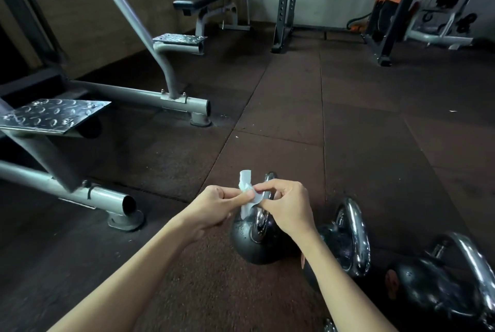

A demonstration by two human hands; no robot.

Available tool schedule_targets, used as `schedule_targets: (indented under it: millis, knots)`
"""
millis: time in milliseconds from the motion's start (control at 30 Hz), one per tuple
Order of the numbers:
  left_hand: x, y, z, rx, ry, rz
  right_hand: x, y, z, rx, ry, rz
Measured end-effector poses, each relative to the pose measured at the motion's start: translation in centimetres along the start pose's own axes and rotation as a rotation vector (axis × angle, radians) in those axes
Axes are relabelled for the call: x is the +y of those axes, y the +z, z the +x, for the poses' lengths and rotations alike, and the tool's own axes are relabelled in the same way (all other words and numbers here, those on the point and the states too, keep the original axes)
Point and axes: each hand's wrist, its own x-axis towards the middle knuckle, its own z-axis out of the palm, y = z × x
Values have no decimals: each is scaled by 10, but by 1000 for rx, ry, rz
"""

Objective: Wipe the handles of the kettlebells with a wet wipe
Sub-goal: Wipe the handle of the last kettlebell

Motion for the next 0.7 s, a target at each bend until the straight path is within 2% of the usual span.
schedule_targets:
  millis: [167,200,267,300,433,533,700]
  knots:
    - [-9,-10,10,58,43,-11,-2,-2,7,-132,49,-143]
    - [-11,-13,13,73,57,1,0,-4,9,-99,72,-193]
    - [-14,-19,18,130,81,136,8,-5,12,15,157,-314]
    - [-16,-20,19,158,90,226,10,-3,12,19,209,-381]
    - [-17,-22,21,226,129,514,16,15,14,-132,317,-570]
    - [-22,-26,22,262,127,597,20,19,17,-129,391,-542]
    - [-33,-32,27,259,154,566,24,16,5,-48,407,-375]
